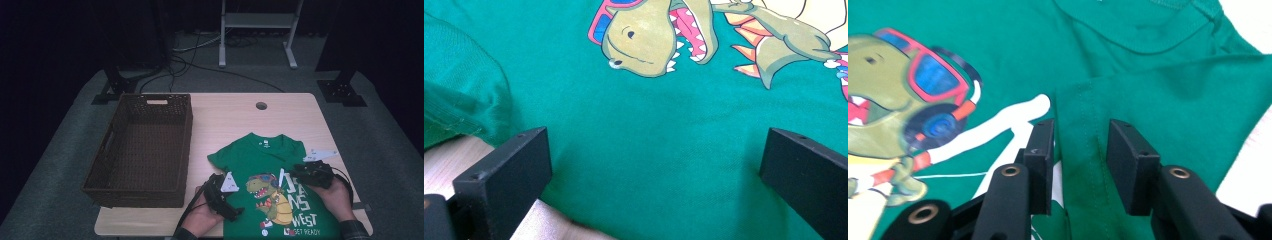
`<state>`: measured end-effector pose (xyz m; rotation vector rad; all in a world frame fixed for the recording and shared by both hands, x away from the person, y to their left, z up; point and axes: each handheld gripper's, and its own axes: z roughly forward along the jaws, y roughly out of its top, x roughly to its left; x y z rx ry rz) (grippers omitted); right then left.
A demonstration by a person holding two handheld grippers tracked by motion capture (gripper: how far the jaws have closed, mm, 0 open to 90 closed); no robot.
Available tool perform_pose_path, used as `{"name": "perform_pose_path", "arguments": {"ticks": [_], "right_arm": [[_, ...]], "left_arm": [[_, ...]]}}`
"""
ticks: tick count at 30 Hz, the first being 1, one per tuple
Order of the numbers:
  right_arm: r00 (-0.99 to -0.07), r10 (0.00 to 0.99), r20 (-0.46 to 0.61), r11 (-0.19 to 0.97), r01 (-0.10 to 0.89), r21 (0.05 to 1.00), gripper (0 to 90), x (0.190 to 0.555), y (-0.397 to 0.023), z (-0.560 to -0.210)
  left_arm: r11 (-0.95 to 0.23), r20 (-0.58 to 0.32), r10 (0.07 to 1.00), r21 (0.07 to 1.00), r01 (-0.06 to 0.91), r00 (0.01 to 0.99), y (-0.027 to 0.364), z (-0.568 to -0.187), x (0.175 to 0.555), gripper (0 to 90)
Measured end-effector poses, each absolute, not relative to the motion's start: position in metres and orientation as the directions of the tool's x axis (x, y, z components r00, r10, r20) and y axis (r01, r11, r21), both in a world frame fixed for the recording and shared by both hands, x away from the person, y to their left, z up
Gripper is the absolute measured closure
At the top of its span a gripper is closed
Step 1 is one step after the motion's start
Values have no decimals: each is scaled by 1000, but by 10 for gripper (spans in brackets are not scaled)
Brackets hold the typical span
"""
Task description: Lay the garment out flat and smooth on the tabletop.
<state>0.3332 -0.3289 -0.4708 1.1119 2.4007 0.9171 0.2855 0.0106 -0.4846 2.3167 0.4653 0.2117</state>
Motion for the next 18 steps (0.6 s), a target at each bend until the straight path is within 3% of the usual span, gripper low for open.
{"name": "perform_pose_path", "arguments": {"ticks": [10,18], "right_arm": [[-625,781,-18,461,557,691,838,334,-331,-471],[-605,796,-8,431,556,711,870,334,-338,-467]], "left_arm": [[-652,13,391,709,267,920,11,-485,286,0],[-652,13,391,709,267,920,11,-485,286,0]]}}
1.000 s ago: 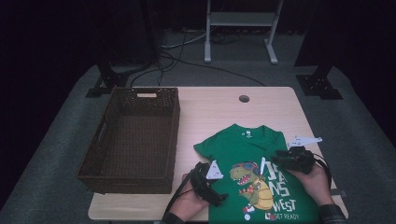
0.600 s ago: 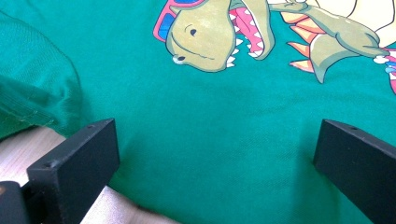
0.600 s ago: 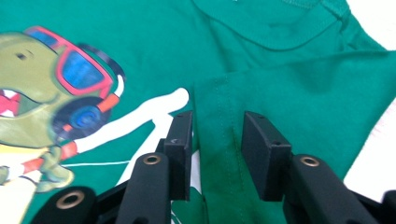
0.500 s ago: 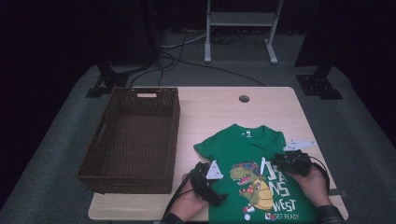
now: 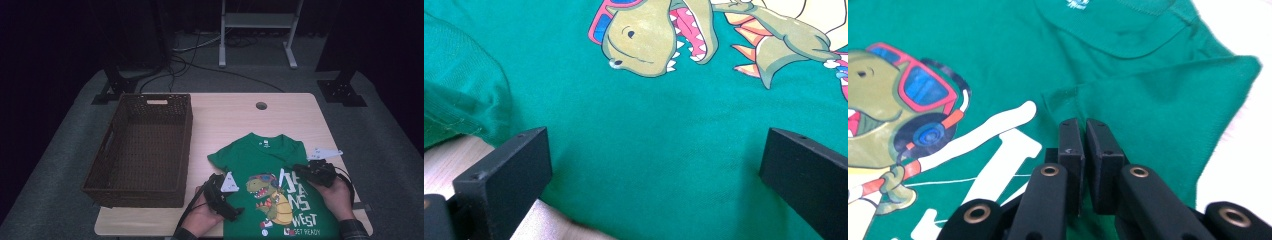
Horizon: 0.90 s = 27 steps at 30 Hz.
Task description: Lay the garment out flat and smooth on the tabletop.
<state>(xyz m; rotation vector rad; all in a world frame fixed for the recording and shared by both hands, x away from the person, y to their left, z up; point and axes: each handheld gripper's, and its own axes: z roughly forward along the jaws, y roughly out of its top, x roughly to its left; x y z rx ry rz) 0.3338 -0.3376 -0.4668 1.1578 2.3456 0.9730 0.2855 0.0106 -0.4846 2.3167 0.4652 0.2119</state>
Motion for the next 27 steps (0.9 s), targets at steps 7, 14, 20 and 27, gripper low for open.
{"name": "perform_pose_path", "arguments": {"ticks": [7,14,20,27], "right_arm": [[-596,803,0,409,551,727,869,334,-345,-464],[-584,812,8,388,550,739,869,334,-350,-461],[-572,820,10,374,548,748,869,334,-355,-459],[-561,828,8,360,543,759,869,334,-360,-456]], "left_arm": [[-653,13,391,709,267,920,11,-485,286,0],[-652,13,391,709,267,920,11,-485,286,0],[-653,14,391,709,267,920,11,-485,286,0],[-652,13,391,709,267,920,11,-485,286,0]]}}
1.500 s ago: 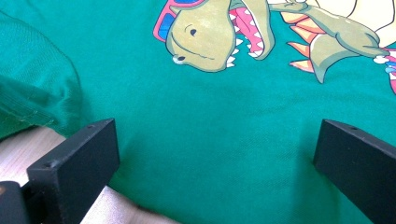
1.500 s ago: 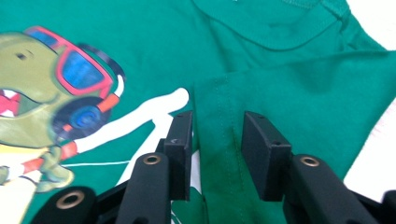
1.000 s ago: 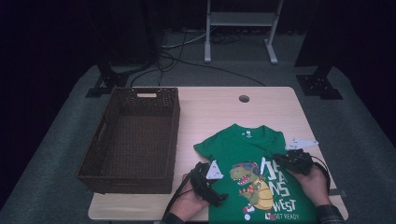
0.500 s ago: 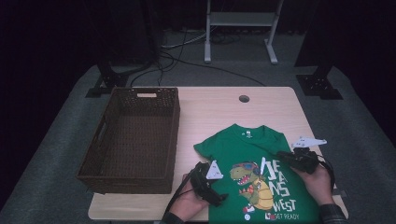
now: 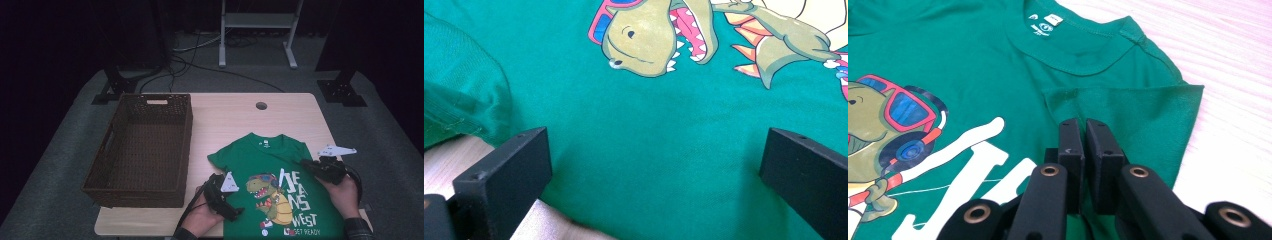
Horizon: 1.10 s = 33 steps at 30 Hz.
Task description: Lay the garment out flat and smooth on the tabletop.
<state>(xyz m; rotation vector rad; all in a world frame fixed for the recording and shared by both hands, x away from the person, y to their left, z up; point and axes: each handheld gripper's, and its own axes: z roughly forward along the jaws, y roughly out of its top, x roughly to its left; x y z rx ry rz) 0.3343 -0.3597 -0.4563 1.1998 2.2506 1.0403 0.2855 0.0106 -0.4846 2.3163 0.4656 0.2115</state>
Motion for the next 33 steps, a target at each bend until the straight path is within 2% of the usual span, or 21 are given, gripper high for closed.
{"name": "perform_pose_path", "arguments": {"ticks": [33], "right_arm": [[-506,863,1,310,529,790,870,332,-381,-451]], "left_arm": [[-652,13,391,709,267,920,11,-485,286,0]]}}
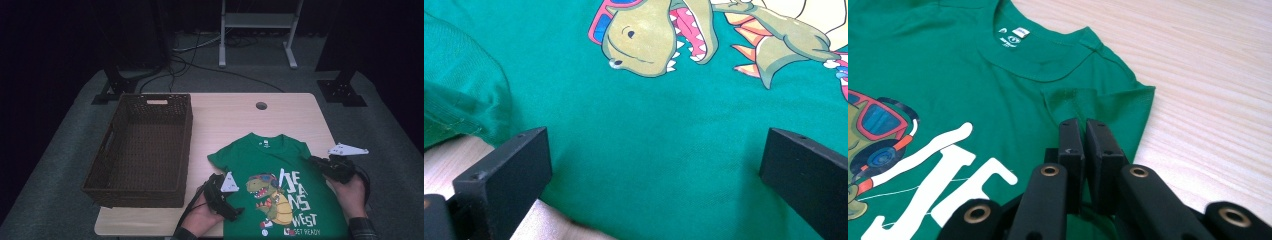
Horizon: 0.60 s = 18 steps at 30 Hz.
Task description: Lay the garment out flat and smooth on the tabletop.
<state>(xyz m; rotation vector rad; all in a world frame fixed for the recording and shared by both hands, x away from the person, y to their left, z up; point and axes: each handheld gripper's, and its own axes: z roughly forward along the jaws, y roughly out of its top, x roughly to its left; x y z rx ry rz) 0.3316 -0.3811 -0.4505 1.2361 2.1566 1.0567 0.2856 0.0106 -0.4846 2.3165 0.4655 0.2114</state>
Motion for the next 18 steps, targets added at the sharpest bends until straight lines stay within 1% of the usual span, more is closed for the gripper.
{"name": "perform_pose_path", "arguments": {"ticks": [18], "right_arm": [[-481,877,4,288,532,796,870,331,-390,-450]], "left_arm": [[-652,13,391,709,267,920,11,-485,286,0]]}}
